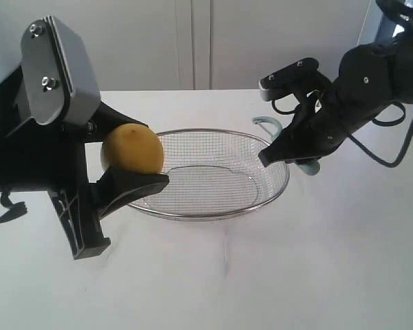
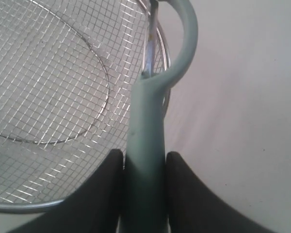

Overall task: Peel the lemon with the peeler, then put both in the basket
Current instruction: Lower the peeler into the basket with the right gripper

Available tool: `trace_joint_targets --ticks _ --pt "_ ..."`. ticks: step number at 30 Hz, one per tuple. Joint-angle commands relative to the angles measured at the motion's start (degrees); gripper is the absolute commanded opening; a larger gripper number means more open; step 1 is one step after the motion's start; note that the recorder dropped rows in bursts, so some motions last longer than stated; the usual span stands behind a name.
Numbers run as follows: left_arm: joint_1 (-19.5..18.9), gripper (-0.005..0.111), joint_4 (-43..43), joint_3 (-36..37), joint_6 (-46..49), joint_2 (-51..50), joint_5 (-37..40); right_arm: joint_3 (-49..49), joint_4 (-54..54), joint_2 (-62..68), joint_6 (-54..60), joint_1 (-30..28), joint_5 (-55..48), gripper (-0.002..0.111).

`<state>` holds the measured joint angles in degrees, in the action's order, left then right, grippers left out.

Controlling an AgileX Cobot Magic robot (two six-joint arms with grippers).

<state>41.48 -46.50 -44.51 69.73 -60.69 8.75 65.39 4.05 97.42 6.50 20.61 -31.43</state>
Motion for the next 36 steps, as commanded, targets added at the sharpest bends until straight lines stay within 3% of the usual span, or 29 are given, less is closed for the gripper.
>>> trace_joint_targets --ticks 1,29,36 --pt "0.33 0.000 -0.91 -0.04 -0.47 0.75 0.06 0.50 0.64 0.65 -0.38 -0.01 0.65 0.000" --pt "0.33 0.000 -0.91 -0.04 -0.47 0.75 0.06 0.50 -5.02 2.77 -0.38 -0.01 1.38 0.000" --pt "0.33 0.000 -0.91 -0.04 -0.47 0.75 0.06 0.50 -7.36 5.91 -0.38 -0.01 7.25 0.000"
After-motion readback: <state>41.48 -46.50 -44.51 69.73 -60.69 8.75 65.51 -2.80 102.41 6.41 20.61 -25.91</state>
